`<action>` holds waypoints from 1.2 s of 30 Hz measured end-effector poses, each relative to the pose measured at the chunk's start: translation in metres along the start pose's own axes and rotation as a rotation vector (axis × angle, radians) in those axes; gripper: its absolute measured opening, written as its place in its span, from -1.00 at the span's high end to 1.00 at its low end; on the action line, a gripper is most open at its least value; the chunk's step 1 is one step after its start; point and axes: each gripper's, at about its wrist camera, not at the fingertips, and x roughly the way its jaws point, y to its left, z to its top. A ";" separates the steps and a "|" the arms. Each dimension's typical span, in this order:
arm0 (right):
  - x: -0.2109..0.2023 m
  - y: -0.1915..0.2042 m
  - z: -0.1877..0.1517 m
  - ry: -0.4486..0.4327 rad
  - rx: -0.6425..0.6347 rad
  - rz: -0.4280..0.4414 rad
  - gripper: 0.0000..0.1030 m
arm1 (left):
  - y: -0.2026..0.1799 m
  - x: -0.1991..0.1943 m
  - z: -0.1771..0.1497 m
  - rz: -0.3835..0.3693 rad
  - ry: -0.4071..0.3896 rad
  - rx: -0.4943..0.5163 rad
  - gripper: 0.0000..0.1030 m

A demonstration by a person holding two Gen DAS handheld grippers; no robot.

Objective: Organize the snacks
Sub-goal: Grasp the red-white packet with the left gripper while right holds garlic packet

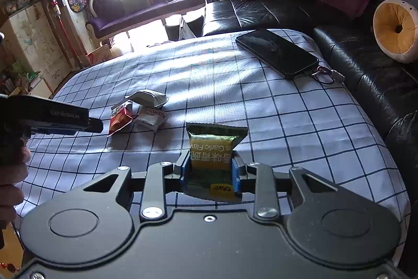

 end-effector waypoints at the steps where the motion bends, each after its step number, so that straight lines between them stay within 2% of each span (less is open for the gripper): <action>1: 0.001 -0.001 -0.001 0.002 0.001 0.002 0.22 | -0.001 0.003 0.004 -0.001 0.003 -0.009 -0.01; 8: 0.006 -0.006 -0.002 0.003 0.015 0.005 0.22 | -0.003 0.035 0.028 -0.056 0.084 -0.097 -0.01; 15: 0.014 -0.008 -0.004 0.020 0.023 0.005 0.22 | -0.009 0.062 0.030 -0.018 0.128 -0.119 -0.01; 21: 0.019 -0.010 -0.006 0.033 0.030 0.003 0.22 | -0.015 0.067 0.030 0.016 0.110 -0.086 -0.01; 30: 0.020 -0.008 -0.007 0.038 0.028 0.009 0.22 | -0.016 0.067 0.030 0.022 0.103 -0.076 0.01; 32: 0.019 -0.008 -0.008 0.039 0.025 0.008 0.22 | -0.016 0.066 0.029 0.026 0.089 -0.072 0.27; 36: 0.017 -0.007 -0.008 0.037 0.024 0.010 0.22 | -0.015 0.062 0.027 0.023 0.079 -0.064 0.32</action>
